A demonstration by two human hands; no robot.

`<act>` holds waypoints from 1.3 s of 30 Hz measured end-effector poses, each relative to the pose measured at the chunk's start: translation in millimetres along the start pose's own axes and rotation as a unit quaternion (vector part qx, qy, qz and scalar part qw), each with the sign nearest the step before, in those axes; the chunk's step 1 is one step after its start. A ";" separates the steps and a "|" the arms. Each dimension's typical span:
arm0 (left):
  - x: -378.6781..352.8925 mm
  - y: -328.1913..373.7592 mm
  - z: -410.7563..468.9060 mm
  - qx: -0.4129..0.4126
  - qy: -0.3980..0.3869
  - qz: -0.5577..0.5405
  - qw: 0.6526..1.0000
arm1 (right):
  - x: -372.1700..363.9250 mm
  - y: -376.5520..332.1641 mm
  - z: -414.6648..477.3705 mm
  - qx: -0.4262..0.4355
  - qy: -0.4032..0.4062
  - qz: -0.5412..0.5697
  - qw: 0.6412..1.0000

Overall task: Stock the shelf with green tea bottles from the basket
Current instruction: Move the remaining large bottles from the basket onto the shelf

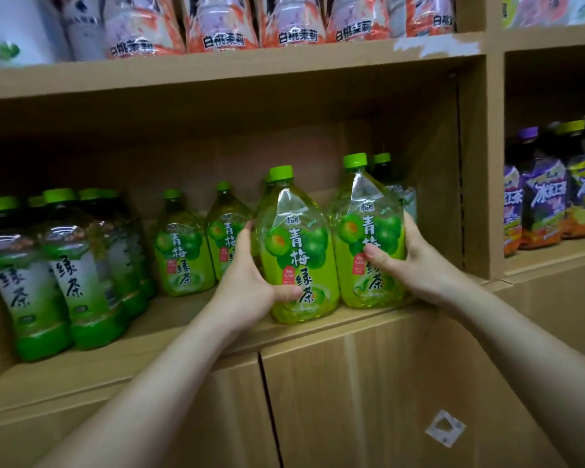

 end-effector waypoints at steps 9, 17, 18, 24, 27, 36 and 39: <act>61.7 -36.6 10.2 0.046 0.088 -0.003 0.995 | -52.4 -6.0 9.9 0.000 0.010 -0.001 1.000; 122.4 -71.9 41.7 0.092 0.178 0.057 0.978 | -81.9 -1.4 21.9 -0.020 0.023 -0.027 0.999; 125.9 -76.6 46.0 0.095 0.184 0.058 0.977 | -85.9 -1.5 23.9 -0.023 0.023 -0.028 0.999; 125.1 -90.3 61.4 0.082 0.176 0.039 0.980 | -111.3 -7.4 33.3 -0.039 -0.010 -0.110 0.993; 126.3 -98.5 65.3 0.074 0.172 0.023 0.982 | -121.2 -17.5 34.3 -0.042 -0.026 -0.148 0.988; 126.6 -102.4 70.4 0.097 0.130 -0.066 0.985 | -161.6 -36.8 40.3 -0.004 -0.057 -0.182 0.982; 128.3 -105.4 72.3 0.101 0.122 -0.068 0.985 | -173.7 -36.4 45.9 -0.019 -0.058 -0.161 0.985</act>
Point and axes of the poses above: each hand's wrist, its own z-axis towards the middle knuckle, its own x-axis out of the back of the hand, y = z × x, the point moved 4 cm from there along z, towards the middle knuckle, and after that the axes turned 12 degrees about y, right-handed, at the moved point
